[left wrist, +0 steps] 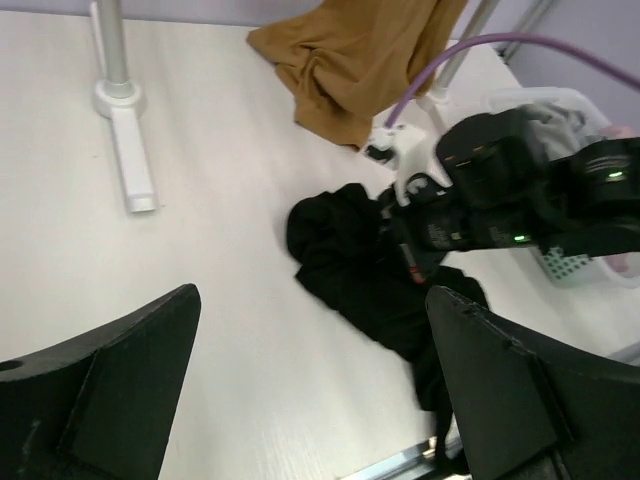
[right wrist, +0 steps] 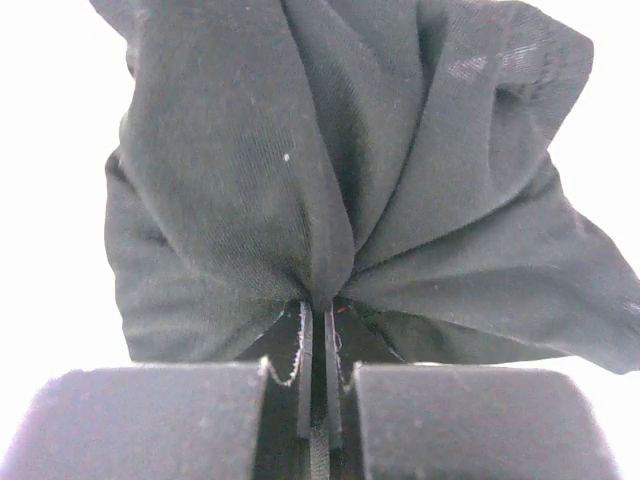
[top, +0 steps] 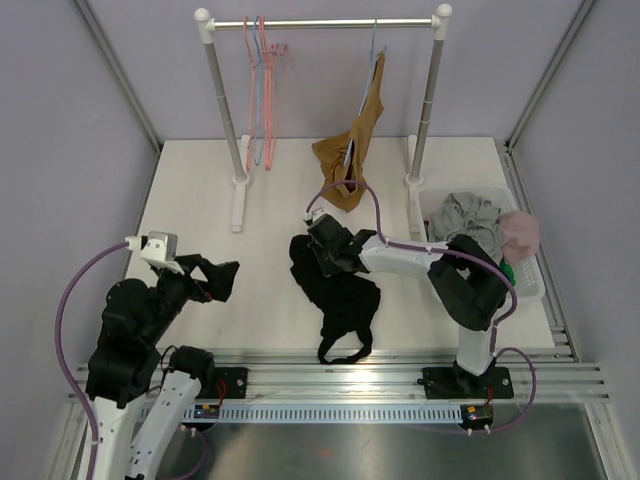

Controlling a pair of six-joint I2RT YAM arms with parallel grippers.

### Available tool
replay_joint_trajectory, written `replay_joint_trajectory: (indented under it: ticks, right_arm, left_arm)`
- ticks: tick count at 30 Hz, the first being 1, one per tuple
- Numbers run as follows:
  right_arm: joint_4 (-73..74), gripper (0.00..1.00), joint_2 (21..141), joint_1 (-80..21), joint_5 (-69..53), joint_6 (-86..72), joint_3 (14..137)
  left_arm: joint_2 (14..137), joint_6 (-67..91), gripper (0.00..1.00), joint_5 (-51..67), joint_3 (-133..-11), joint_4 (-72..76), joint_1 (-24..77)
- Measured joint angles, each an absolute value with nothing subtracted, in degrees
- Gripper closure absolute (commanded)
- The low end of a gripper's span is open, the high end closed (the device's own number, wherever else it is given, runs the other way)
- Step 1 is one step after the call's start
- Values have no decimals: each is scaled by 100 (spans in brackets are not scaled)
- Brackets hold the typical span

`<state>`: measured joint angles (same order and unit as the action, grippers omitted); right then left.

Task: Remove the tank top from the hanger

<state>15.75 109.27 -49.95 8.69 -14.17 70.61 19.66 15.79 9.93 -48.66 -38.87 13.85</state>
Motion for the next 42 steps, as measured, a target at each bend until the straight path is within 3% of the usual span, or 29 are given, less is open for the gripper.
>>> replay_joint_trajectory:
  ticks: [7,14,20,31,35,42]
  right_arm:
    - [2283,100,9258,-4995,1500,-1658,6855]
    - [3533,100,7968,-4993,2751,-1811,8206]
    - [4654,100,7762,-4637,3634,-1691,9841]
    - [5424,100,8283,-2779,3758,-869,12250]
    - [5207,100,8180,-2342,3828,-692,11620]
    - [4672,100,7717,-1522,3148,-1087,8007]
  left_arm:
    - [1026,1457,1,226,-4311,-3927,1385]
    - [930,1461,1,-222,-4292,-3924,1385]
    - [930,1461,1,-285,-4261,-3924,1385]
    - [930,1461,1,-279,-4261,-3896,1385]
    - [932,1461,1,-279,-4259,-3892,1385]
    - [934,1461,1,-274,-4259,-3889,1385]
